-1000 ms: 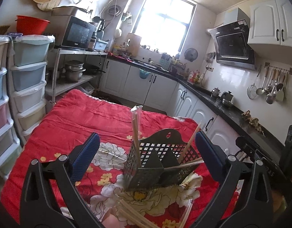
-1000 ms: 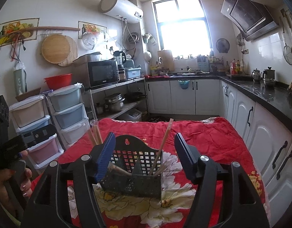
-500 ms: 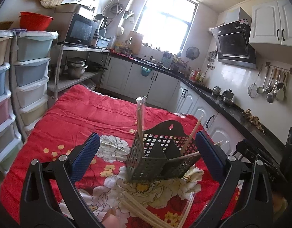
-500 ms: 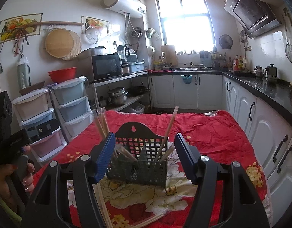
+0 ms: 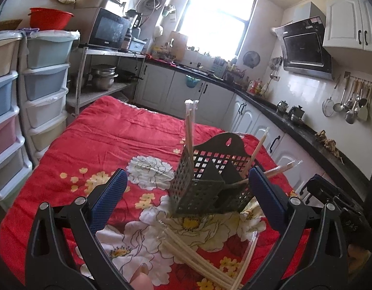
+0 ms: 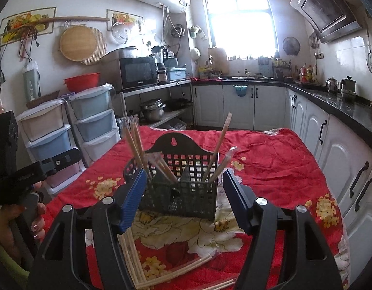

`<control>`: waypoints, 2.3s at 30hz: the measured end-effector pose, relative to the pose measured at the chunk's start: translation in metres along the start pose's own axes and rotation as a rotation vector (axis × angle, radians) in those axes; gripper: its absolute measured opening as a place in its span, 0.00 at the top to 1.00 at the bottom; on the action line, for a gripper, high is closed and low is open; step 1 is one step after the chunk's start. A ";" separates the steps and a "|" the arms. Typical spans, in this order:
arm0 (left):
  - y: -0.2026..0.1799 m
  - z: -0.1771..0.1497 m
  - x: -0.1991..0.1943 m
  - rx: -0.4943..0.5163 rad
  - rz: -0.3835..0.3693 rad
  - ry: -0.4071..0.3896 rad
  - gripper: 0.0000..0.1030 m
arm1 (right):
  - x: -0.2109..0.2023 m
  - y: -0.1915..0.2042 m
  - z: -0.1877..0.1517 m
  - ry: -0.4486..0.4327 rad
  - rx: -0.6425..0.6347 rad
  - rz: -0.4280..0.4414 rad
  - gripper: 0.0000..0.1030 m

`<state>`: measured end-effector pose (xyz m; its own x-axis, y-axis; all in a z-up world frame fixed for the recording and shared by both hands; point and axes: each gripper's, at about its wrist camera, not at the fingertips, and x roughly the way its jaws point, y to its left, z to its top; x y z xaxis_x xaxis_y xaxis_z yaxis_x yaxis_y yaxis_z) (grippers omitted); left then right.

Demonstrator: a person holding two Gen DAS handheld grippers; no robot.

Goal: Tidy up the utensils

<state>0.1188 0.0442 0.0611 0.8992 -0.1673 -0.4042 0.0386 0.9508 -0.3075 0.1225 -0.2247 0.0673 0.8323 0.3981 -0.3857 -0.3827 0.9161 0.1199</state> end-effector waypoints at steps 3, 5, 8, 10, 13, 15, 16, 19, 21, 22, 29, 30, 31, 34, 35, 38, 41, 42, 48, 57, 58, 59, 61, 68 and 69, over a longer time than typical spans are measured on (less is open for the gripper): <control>0.001 -0.005 0.001 0.002 0.007 0.013 0.10 | 0.001 0.000 -0.005 0.014 -0.002 0.000 0.39; 0.002 -0.008 0.003 0.005 0.011 0.024 0.10 | 0.002 0.000 -0.008 0.025 -0.001 0.001 0.39; 0.003 -0.013 0.005 0.006 0.014 0.040 0.10 | 0.004 0.000 -0.013 0.040 0.002 0.005 0.39; 0.004 -0.016 0.006 0.007 0.015 0.049 0.10 | 0.005 0.000 -0.016 0.051 -0.001 0.007 0.38; 0.005 -0.021 0.008 0.008 0.018 0.065 0.10 | 0.007 0.000 -0.021 0.071 -0.003 0.009 0.38; 0.005 -0.025 0.011 0.010 0.021 0.078 0.10 | 0.010 -0.001 -0.025 0.087 -0.001 0.010 0.38; 0.006 -0.028 0.012 0.010 0.025 0.086 0.10 | 0.012 -0.001 -0.026 0.095 0.000 0.009 0.38; 0.007 -0.034 0.015 0.011 0.029 0.106 0.10 | 0.016 -0.001 -0.031 0.126 0.001 0.008 0.38; 0.008 -0.039 0.017 0.012 0.032 0.121 0.10 | 0.019 -0.001 -0.036 0.147 -0.003 0.004 0.38; 0.010 -0.042 0.019 0.009 0.032 0.132 0.10 | 0.020 -0.001 -0.037 0.155 -0.004 0.002 0.38; 0.016 -0.059 0.028 -0.001 0.031 0.201 0.10 | 0.030 -0.005 -0.050 0.221 0.011 -0.016 0.38; 0.016 -0.062 0.029 -0.003 0.033 0.209 0.10 | 0.031 -0.006 -0.053 0.231 0.017 -0.018 0.38; 0.017 -0.064 0.030 -0.006 0.034 0.218 0.10 | 0.032 -0.007 -0.054 0.238 0.019 -0.021 0.38; 0.021 -0.072 0.036 -0.026 0.028 0.260 0.10 | 0.034 -0.010 -0.058 0.254 0.028 -0.030 0.38; 0.022 -0.074 0.038 -0.030 0.030 0.269 0.10 | 0.035 -0.011 -0.059 0.260 0.031 -0.033 0.38; 0.026 -0.081 0.042 -0.047 0.026 0.300 0.10 | 0.037 -0.015 -0.062 0.277 0.044 -0.040 0.38; 0.029 -0.086 0.047 -0.066 0.012 0.325 0.11 | 0.039 -0.018 -0.065 0.292 0.051 -0.045 0.38; 0.030 -0.087 0.048 -0.074 0.004 0.334 0.14 | 0.040 -0.018 -0.066 0.296 0.053 -0.045 0.38; 0.035 -0.098 0.058 -0.133 -0.048 0.398 0.45 | 0.043 -0.022 -0.070 0.313 0.063 -0.045 0.38; 0.050 -0.106 0.077 -0.263 -0.112 0.470 0.58 | 0.053 -0.026 -0.078 0.368 0.073 -0.050 0.38; 0.051 -0.105 0.079 -0.279 -0.118 0.472 0.58 | 0.056 -0.026 -0.079 0.378 0.075 -0.051 0.38; 0.052 -0.105 0.080 -0.286 -0.121 0.473 0.59 | 0.058 -0.026 -0.080 0.388 0.077 -0.051 0.38; 0.054 -0.105 0.084 -0.300 -0.127 0.476 0.63 | 0.063 -0.026 -0.084 0.414 0.084 -0.051 0.38; 0.073 -0.106 0.095 -0.402 -0.159 0.480 0.79 | 0.075 -0.031 -0.093 0.471 0.140 -0.037 0.38; 0.075 -0.106 0.096 -0.411 -0.161 0.481 0.80 | 0.076 -0.033 -0.094 0.480 0.152 -0.035 0.38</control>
<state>0.1618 0.0712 -0.0921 0.5968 -0.4884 -0.6366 -0.0991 0.7425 -0.6625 0.1608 -0.2286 -0.0524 0.5516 0.3327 -0.7648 -0.2651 0.9394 0.2175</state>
